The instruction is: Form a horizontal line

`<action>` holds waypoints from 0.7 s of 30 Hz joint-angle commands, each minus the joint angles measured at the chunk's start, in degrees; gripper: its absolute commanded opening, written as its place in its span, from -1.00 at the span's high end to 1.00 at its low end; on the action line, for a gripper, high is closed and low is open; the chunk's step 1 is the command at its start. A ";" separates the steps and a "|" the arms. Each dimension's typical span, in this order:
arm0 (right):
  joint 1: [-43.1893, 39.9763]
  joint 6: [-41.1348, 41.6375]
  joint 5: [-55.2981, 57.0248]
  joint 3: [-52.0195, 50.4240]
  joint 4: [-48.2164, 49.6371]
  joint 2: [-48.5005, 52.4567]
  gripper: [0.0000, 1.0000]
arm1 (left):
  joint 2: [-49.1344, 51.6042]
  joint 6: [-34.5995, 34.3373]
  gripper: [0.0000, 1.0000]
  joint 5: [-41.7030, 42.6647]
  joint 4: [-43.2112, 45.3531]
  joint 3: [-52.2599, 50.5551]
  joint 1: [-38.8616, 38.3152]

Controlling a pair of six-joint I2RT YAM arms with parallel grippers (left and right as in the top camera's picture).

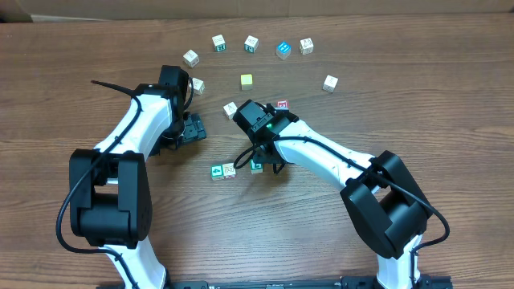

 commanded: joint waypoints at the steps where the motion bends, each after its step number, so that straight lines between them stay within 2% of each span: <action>1: -0.50 0.24 0.61 -0.35 0.13 -0.74 -0.13 | 0.57 -0.20 -0.99 -0.70 0.04 -0.20 -0.11; 21: -0.50 0.22 -0.55 -0.35 0.33 -0.76 -0.12 | 0.57 -0.20 -0.99 -0.70 0.04 -0.20 -0.11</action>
